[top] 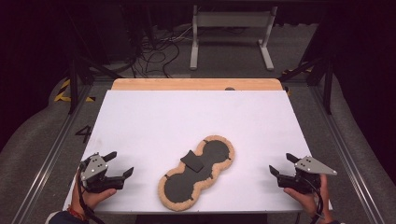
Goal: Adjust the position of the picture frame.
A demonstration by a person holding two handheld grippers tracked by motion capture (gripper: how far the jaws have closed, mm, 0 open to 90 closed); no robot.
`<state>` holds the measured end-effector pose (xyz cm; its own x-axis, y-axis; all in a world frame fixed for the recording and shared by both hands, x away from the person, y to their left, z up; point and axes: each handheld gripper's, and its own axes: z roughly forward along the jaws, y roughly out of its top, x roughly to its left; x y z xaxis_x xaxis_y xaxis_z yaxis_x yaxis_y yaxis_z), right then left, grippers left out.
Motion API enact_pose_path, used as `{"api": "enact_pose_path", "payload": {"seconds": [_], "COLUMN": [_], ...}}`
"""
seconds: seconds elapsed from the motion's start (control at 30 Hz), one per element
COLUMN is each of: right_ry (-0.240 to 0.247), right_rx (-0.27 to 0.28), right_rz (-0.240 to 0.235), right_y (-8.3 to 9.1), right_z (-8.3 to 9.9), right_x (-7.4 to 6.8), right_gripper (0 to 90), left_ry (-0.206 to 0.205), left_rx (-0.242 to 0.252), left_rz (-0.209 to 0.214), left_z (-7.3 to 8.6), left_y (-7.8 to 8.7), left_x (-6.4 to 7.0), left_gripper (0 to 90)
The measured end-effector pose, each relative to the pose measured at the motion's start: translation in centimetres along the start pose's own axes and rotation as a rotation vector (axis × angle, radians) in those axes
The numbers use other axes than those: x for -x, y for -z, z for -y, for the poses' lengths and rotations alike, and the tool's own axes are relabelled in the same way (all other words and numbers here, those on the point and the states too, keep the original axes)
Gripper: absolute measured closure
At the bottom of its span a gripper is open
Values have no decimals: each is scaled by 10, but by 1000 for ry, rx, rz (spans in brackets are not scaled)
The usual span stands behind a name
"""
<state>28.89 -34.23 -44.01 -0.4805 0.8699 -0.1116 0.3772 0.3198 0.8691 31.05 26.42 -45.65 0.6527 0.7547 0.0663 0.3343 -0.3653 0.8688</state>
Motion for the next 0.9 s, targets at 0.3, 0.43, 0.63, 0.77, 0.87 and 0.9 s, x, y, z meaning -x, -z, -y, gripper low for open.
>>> {"api": "enact_pose_path", "payload": {"seconds": [0.3,0.43,0.63,0.77,0.87,0.9], "right_ry": [20,23,3,12,-1,-1], "right_rx": [-4,8,-15,-29,-42,-46], "right_rz": [3,-1,-24,-44,-62,-70], "right_y": [-1,-3,-8,-12,-17,-19], "right_z": [-3,-5,-7,-10,-13,-13], "right_x": [-5,-7,-14,-21,-24,-25], "right_gripper": [271,323,472,591,679,704], "left_ry": [-23,-35,-72,-84,-88,-91], "left_rx": [-9,-23,-38,-63,-82,-88], "left_rz": [53,89,119,140,160,166], "left_z": [-3,-1,-5,-9,-10,-11], "left_y": [-1,-2,-2,-8,-12,-13], "left_x": [8,11,19,23,27,29], "left_gripper": [250,331,562,734,797,812]}}
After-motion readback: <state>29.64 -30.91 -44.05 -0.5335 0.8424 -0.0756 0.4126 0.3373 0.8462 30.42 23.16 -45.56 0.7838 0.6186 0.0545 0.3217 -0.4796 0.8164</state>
